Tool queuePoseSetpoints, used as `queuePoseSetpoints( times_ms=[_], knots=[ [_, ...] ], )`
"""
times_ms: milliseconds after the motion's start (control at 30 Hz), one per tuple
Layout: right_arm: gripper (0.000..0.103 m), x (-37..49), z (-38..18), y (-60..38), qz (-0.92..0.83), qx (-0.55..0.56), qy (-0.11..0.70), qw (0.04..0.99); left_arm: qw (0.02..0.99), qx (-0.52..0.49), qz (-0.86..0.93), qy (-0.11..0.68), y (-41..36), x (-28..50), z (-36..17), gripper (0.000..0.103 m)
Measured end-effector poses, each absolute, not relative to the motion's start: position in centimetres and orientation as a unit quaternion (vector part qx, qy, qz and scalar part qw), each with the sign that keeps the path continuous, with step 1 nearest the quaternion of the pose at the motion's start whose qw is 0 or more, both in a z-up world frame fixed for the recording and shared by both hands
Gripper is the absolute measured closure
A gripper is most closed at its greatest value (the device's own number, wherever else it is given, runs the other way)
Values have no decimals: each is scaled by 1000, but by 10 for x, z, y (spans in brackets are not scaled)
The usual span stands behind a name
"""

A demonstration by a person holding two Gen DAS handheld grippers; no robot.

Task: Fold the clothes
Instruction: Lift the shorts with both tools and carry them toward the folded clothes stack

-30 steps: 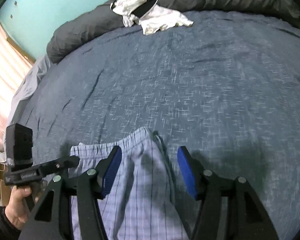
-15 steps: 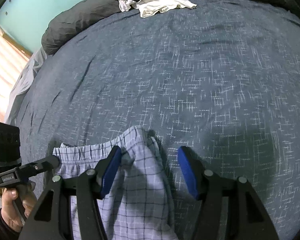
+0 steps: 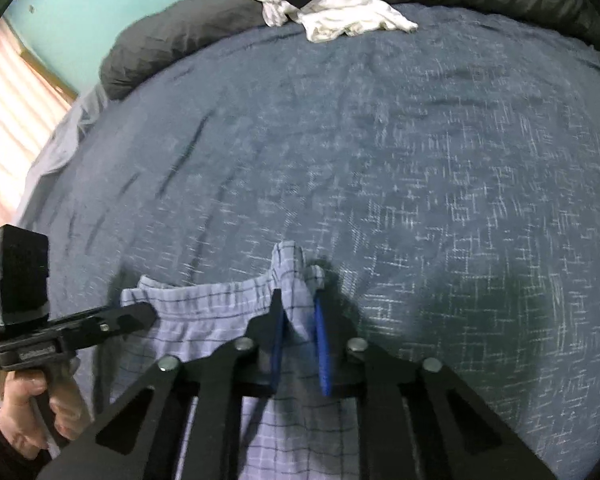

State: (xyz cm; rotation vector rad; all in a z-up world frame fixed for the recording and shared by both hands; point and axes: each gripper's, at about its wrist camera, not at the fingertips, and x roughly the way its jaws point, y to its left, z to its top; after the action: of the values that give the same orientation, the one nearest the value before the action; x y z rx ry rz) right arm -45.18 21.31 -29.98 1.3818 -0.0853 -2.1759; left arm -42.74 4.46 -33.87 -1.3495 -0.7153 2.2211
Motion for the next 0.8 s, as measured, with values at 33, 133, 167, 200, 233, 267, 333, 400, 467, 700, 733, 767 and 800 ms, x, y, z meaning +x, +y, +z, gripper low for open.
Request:
queuePoseSetpoints(
  times_ms=[33,133,167,200,233,267,333,400,467,700,733,767,800],
  knots=[
    [92,-449,-296,214,-812,508,-31,285,221,-487,806,-255,46,-427,-337,85],
    [94,-438,-279,215,-820,486,-27,301,220,-475,817,-243,46,-422,-319,87],
    [94,-436,-274,216,-823,480,-28,303,221,-471,820,-240,47,-421,-311,87],
    [94,-431,-268,217,-827,471,-30,306,221,-466,824,-236,48,-418,-302,87],
    [94,-428,-262,217,-830,463,-33,309,222,-461,827,-233,49,-416,-293,87],
    [95,-423,-253,220,-834,454,-34,311,223,-457,830,-230,50,-414,-285,87],
    [95,-414,-235,225,-842,435,-37,316,223,-447,836,-226,53,-409,-266,87],
    [95,-404,-215,230,-850,414,-42,323,226,-435,843,-220,56,-401,-245,87],
    [95,-393,-197,234,-858,394,-44,326,230,-422,851,-213,58,-392,-221,88],
    [95,-349,-112,258,-886,320,-38,333,249,-365,882,-165,75,-351,-126,88],
    [95,-343,-102,262,-889,311,-39,334,252,-356,885,-161,77,-345,-111,88],
    [95,-336,-87,267,-893,298,-40,336,255,-347,889,-158,80,-338,-96,88],
    [95,-331,-78,269,-895,289,-39,337,257,-339,892,-155,82,-332,-82,88]
  ],
)
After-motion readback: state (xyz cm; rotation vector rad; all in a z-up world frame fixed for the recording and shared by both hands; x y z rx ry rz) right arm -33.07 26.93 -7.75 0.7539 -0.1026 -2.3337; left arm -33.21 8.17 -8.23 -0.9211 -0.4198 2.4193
